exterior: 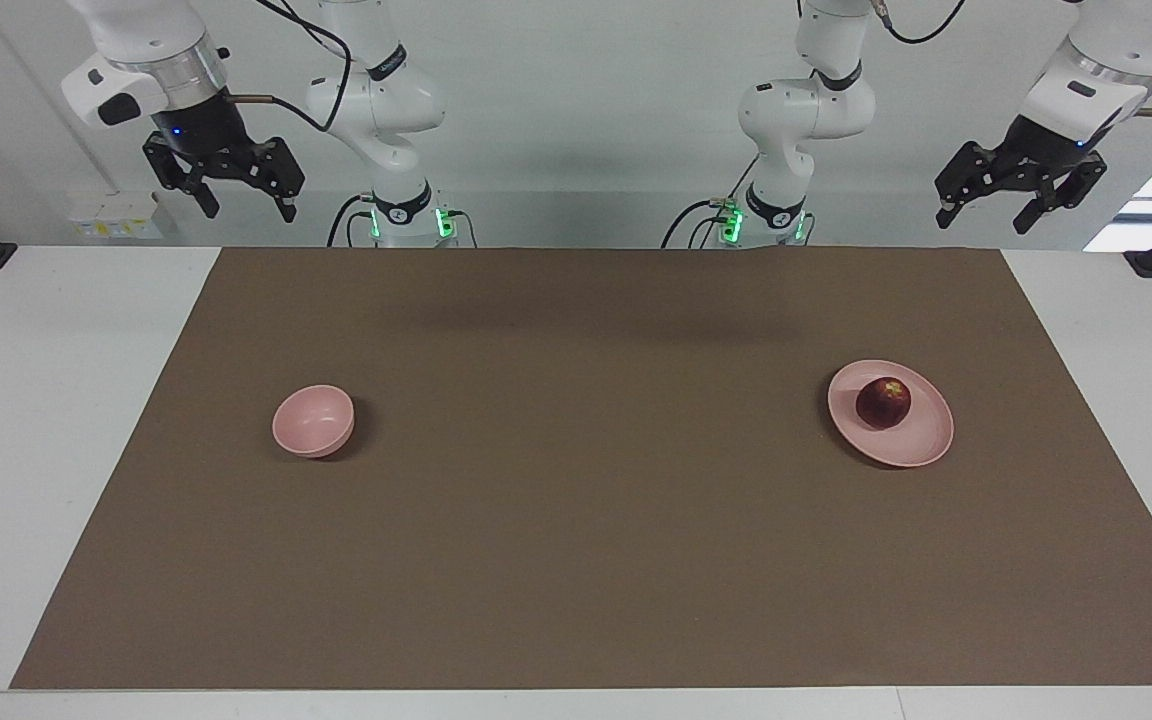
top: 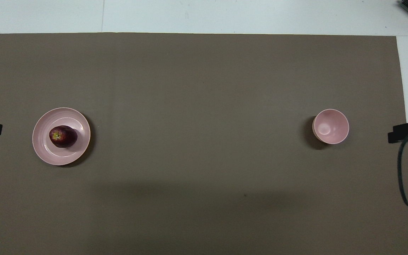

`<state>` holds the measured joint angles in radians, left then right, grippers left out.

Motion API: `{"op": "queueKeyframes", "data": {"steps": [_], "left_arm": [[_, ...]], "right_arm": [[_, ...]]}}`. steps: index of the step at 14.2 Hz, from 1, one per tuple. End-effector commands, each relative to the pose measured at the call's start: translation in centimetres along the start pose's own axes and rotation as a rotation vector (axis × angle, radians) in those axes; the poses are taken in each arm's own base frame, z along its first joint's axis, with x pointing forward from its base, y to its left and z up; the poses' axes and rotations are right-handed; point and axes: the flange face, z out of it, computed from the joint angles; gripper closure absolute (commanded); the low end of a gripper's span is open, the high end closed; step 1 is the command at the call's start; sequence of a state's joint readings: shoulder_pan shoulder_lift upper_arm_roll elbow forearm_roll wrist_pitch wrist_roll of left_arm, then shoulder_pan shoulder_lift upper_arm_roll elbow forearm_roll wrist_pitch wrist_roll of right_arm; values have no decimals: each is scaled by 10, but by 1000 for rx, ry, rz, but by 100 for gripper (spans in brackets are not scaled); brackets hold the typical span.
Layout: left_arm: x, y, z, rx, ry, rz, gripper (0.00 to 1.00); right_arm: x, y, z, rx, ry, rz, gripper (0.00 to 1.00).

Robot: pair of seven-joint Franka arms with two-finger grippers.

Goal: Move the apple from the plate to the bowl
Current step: 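Reach the left gripper down to the red apple on the plate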

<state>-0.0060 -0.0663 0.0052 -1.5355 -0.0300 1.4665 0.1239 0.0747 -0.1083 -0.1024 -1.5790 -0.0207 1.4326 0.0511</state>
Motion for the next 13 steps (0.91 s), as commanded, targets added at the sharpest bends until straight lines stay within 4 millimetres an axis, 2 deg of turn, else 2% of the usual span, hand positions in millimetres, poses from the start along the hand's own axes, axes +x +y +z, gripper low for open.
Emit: {"op": "queueKeyframes", "data": {"steps": [1,2,6,9,11,13], "left_arm": [[-4,-1,31,-3,43,9,0],[1,-2,42,-2,50,9,0],[13,-6,108,4,87,2,0],[17,-9,146,10,112,24,0],[22,-14,183,10,97,18,0],[26,-16,205,17,125,31,0]], "right_arm": [[-4,-1,4,15,11,-3,0],[-4,-1,4,15,10,-3,0],[-4,-2,8,16,2,-3,0],[-3,-5,9,16,3,-6,0],[-3,-5,10,16,2,-6,0],[-3,-5,11,16,0,-6,0]]}}
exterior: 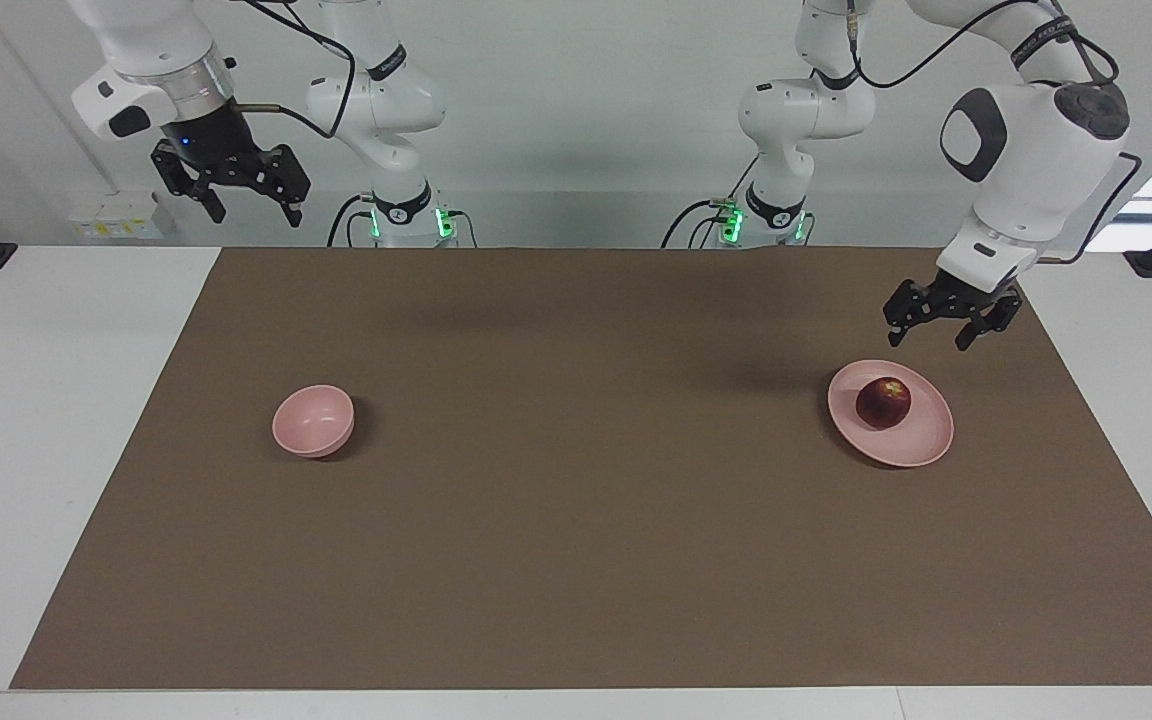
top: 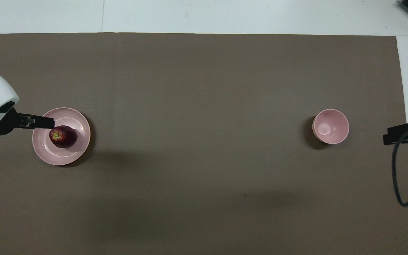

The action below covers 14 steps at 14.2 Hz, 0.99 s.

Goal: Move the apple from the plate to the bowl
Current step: 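Reach the left gripper down to the red apple on the plate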

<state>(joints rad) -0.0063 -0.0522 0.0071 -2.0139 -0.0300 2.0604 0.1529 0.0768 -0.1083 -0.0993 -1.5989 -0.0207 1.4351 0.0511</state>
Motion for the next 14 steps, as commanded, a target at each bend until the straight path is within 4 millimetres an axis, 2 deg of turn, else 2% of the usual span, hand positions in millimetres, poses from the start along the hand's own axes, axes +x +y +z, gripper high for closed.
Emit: {"op": "queueKeyframes", "data": {"steps": [1,4,10,11,12,13,14], "left_arm": [[-3,-5,38,0,22,20,0],[-7,-10,89,7,38,12,0],[-19,-12,131,12,42,18,1],[-21,-14,132,12,39,33,9],[-21,-19,131,14,39,47,11],[-22,-21,132,13,33,56,22],[-23,-22,132,12,30,56,27]], "right_arm": [[-4,-2,2,17,18,-1,0],[-4,-2,2,17,18,-1,0],[-4,-2,3,17,15,-2,0],[-4,-1,3,17,13,1,0],[-4,-1,3,17,13,1,0],[-4,-2,3,17,15,-1,0],[-4,-2,3,17,15,-2,0]]}}
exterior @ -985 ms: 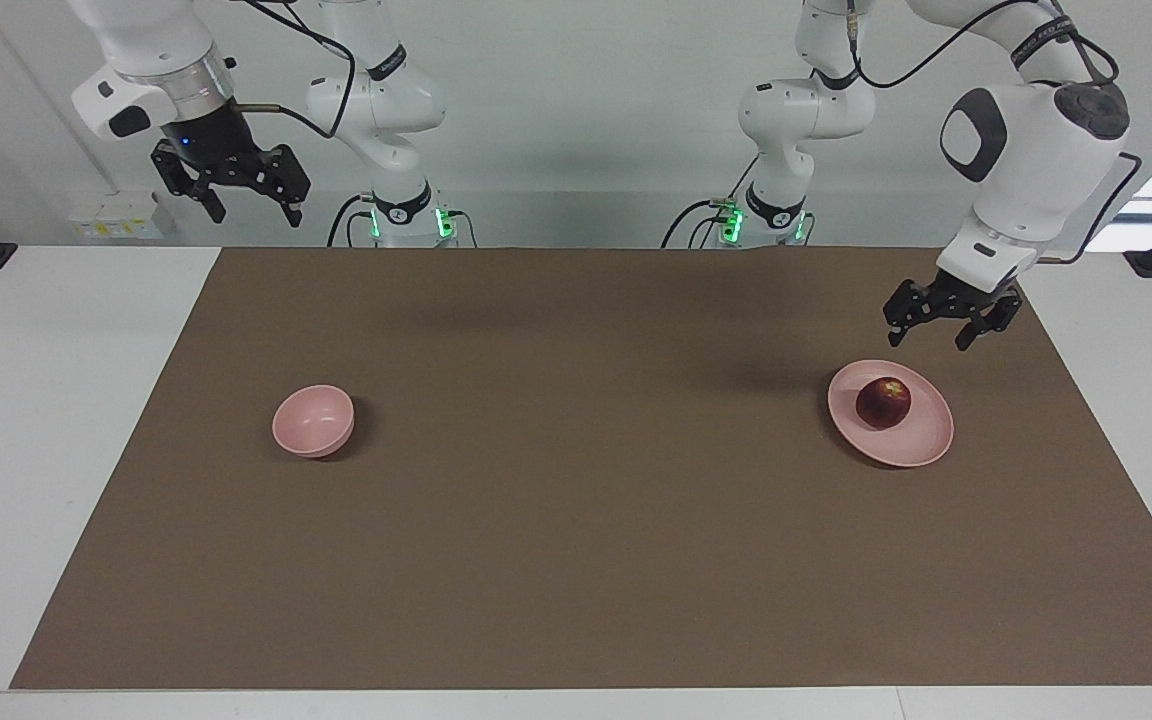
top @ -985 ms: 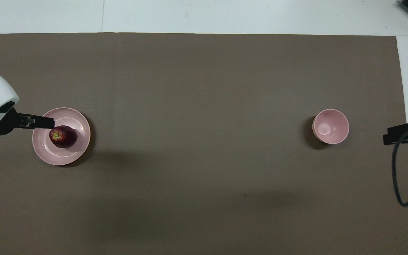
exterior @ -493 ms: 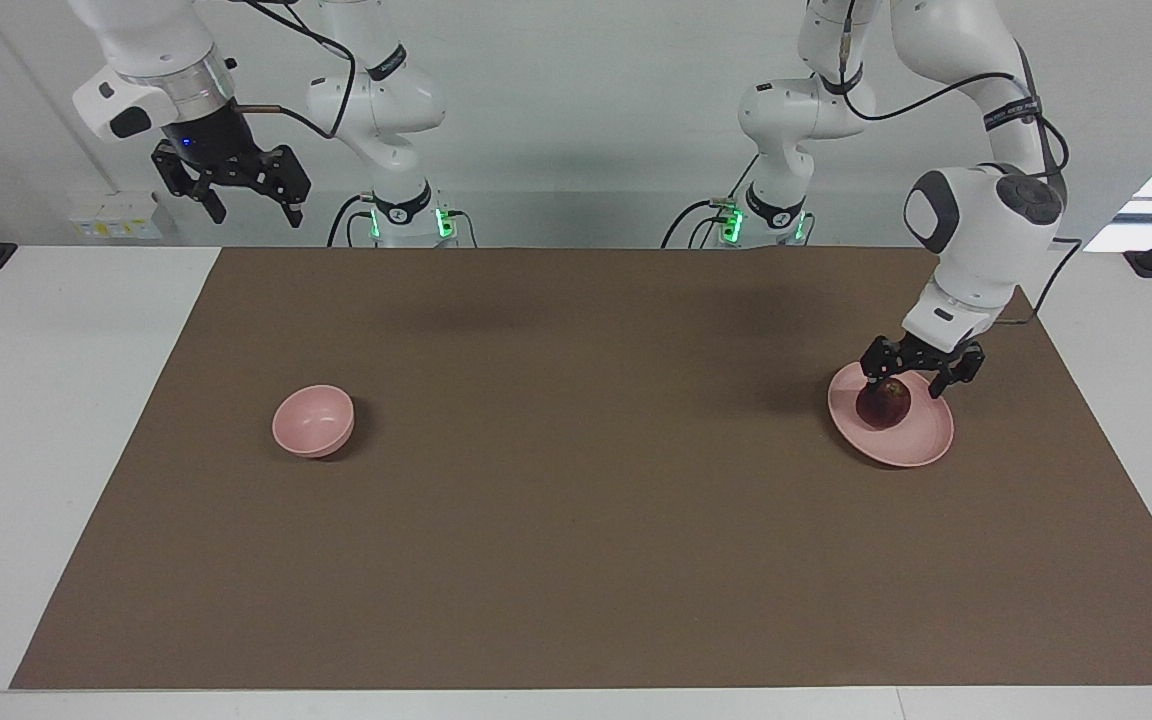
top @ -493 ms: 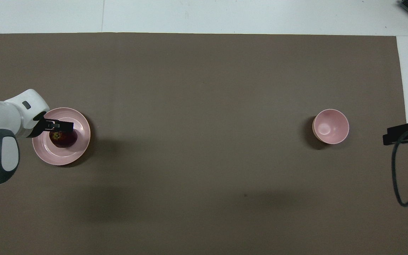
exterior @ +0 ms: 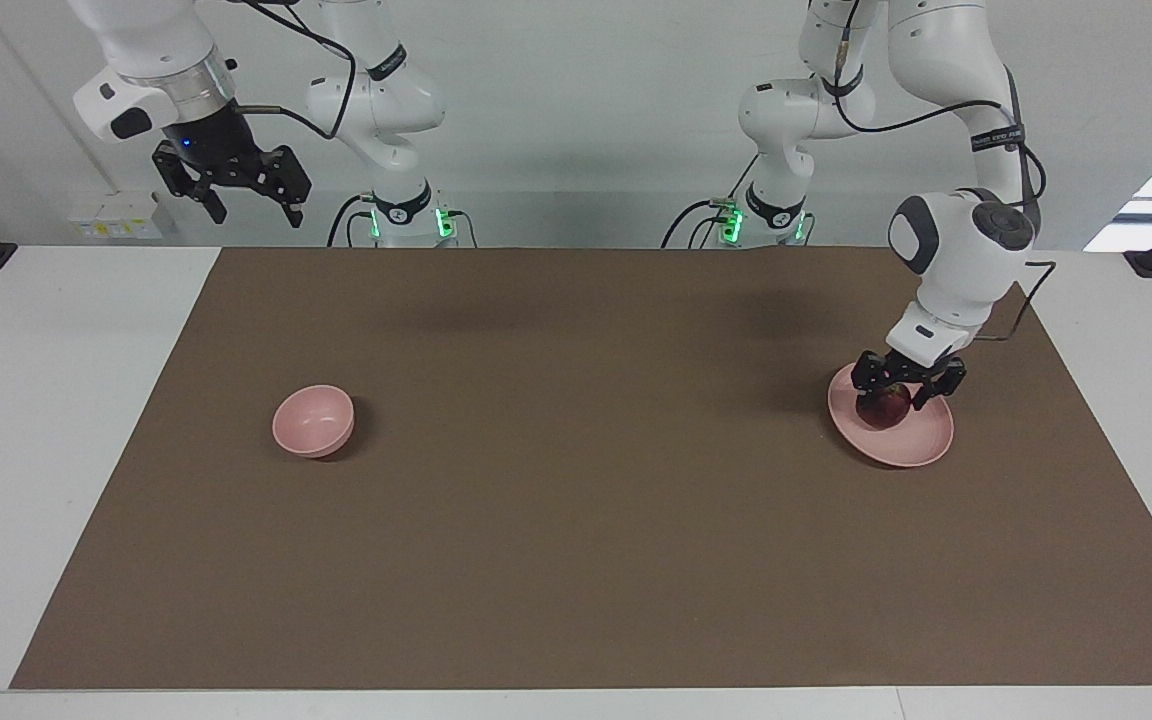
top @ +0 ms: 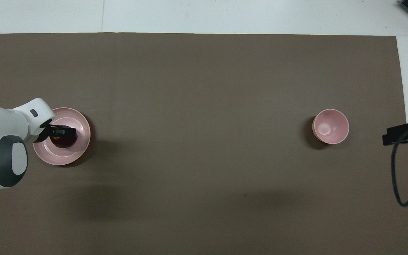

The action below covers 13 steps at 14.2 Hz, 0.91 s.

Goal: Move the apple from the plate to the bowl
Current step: 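Reach the left gripper down to the red apple on the plate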

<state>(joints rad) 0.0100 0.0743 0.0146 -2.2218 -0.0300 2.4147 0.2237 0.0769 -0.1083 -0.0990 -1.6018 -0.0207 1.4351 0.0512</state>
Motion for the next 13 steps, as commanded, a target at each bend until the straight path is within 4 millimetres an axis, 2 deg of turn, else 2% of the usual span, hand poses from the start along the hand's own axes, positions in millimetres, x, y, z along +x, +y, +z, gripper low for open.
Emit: {"op": "queueKeyframes", "data": {"steps": [1,2,3,4,7,10,11,13], "left_arm": [[-5,-5,1,-2,8,18,45],[-6,-5,2,-4,2,20,67],[-6,-4,2,-6,-4,20,85],[-6,-3,3,-7,-9,23,98],[-2,3,0,-9,-9,19,100],[1,9,-14,-14,-20,35,100],[3,14,-25,-13,-5,43,100],[8,41,-46,-19,33,53,100]], "right_arm": [[-4,-1,2,17,16,0,0],[-4,-1,2,17,16,-2,0],[-4,-1,2,17,16,-2,0],[-4,-1,2,17,16,-2,0],[-4,-1,1,17,18,-2,0],[-4,-6,1,45,16,-8,0],[-5,-8,2,73,10,-6,0],[-5,-10,1,86,9,0,0]]}}
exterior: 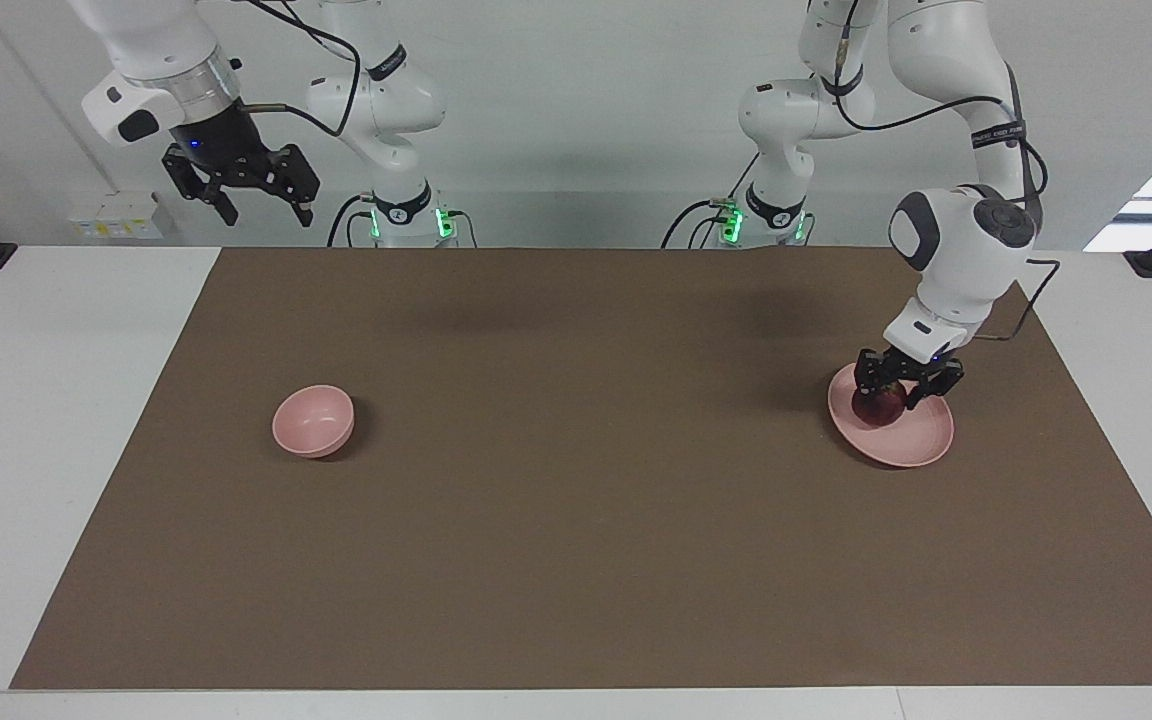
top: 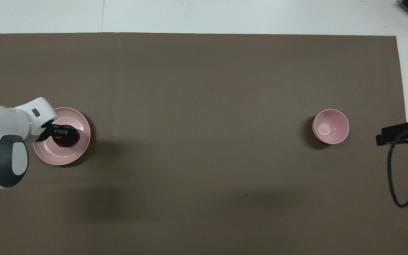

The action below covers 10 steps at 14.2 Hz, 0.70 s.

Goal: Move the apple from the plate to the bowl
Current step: 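Lift the apple with the left gripper while the right gripper approaches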

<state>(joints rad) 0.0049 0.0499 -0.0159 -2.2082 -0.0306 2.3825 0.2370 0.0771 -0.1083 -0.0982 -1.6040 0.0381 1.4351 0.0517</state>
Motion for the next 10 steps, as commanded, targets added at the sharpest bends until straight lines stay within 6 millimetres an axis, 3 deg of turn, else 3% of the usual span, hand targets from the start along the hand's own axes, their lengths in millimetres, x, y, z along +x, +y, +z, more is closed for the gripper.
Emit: {"op": "queueKeyframes", "data": {"steps": [1,6,10], "left_arm": [[3,32,-35,-17,23,-14,100],[28,103,-82,-169,1,-39,100],[34,156,-100,-282,16,-138,100]], "right_arm": [[-5,-4,0,45,10,6,0],[-6,10,-5,247,-6,69,0],[-8,1,-5,310,-49,225,0]]}}
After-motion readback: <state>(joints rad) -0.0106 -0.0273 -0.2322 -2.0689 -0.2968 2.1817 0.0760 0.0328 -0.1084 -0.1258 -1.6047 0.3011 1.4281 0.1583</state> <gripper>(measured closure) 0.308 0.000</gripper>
